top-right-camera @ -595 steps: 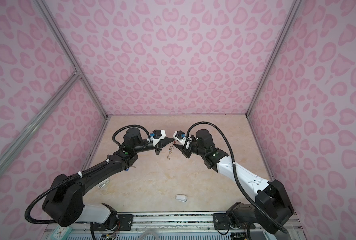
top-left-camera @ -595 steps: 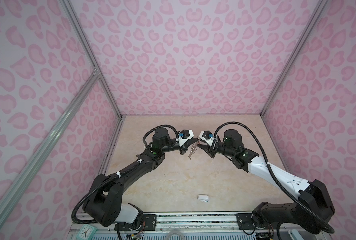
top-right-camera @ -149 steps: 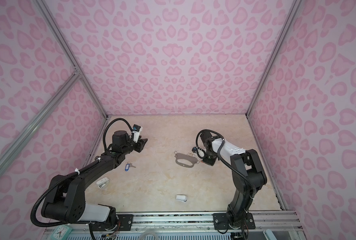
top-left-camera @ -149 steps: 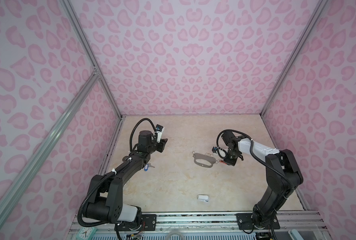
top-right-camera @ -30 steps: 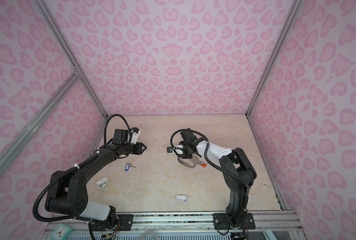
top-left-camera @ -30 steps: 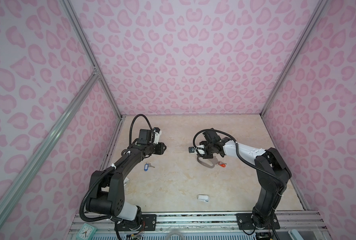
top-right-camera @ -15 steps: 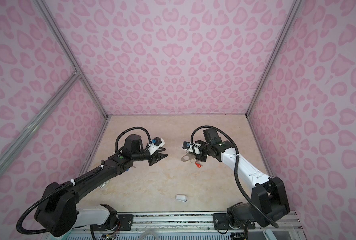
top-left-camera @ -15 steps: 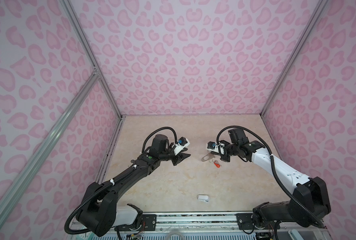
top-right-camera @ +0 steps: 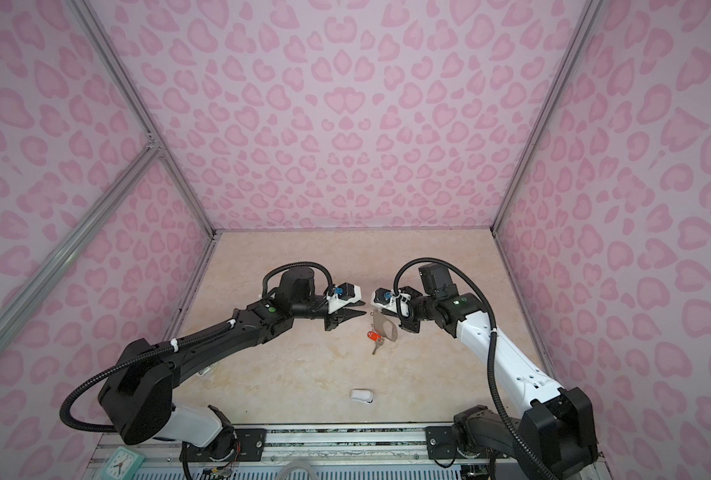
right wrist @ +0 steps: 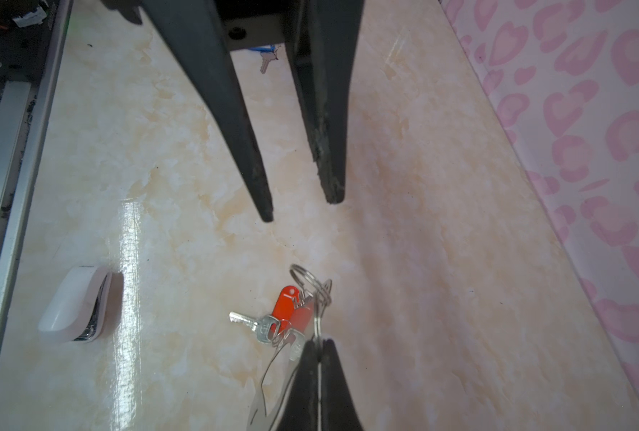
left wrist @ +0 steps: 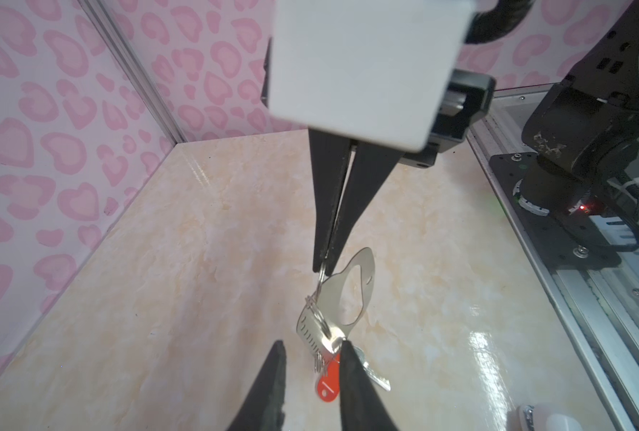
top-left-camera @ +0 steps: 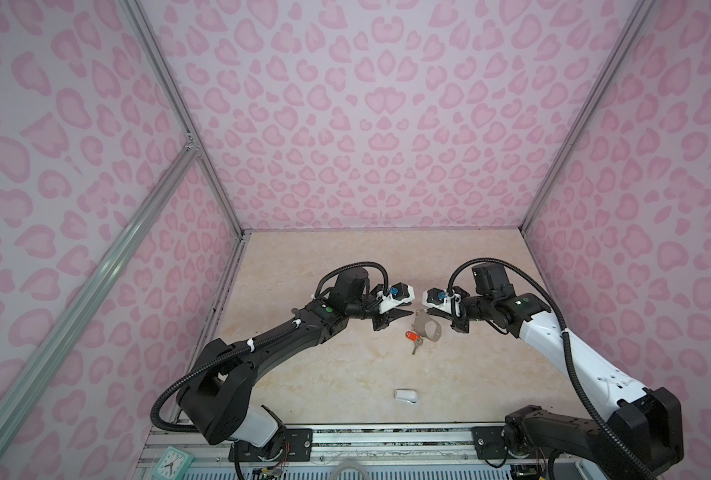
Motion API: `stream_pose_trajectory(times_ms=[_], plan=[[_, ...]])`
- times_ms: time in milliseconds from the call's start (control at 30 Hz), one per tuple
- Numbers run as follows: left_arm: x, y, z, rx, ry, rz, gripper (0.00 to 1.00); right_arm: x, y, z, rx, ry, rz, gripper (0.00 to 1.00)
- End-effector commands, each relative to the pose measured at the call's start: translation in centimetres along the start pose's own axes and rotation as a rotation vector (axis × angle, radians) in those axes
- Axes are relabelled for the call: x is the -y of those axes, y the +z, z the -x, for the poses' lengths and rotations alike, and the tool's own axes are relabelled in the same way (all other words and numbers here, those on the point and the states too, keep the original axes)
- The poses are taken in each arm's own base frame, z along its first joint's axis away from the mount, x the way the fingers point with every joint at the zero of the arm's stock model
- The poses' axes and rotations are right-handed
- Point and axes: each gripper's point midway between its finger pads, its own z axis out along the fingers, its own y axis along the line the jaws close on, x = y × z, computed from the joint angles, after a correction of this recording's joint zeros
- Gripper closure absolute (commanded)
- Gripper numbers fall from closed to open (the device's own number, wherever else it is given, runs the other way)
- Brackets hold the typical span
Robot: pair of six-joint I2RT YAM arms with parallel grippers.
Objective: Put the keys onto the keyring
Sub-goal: 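Lift the plate with the right gripper while the left gripper grips its split ring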
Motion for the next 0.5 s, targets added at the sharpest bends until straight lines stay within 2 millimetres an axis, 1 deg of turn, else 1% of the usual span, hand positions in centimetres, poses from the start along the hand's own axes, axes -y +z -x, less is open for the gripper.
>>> stream_pose_trajectory(times_ms=[0,133,267,467], plan=[[-0.1,0.1,0.8,0.029,0.048,-0.006,0.73,0.1,0.0,0.7,0.055,0.036,0.006,1.00],[0.5,0.2,0.6,0.014,0.080,-0.014,0.73,0.5,0.0,0.7,0.082,0.077,0.006,1.00],[0.9,0.3,1.0,0.025,0.093,-0.025,0.73,0.7,0.2,0.5,0.080,0.102,0.014,1.00],[2.3,0.8,0.2,0.016,0.096,-0.081,0.72,0.8,0.3,0.7,0.094,0.120,0.021,1.00]])
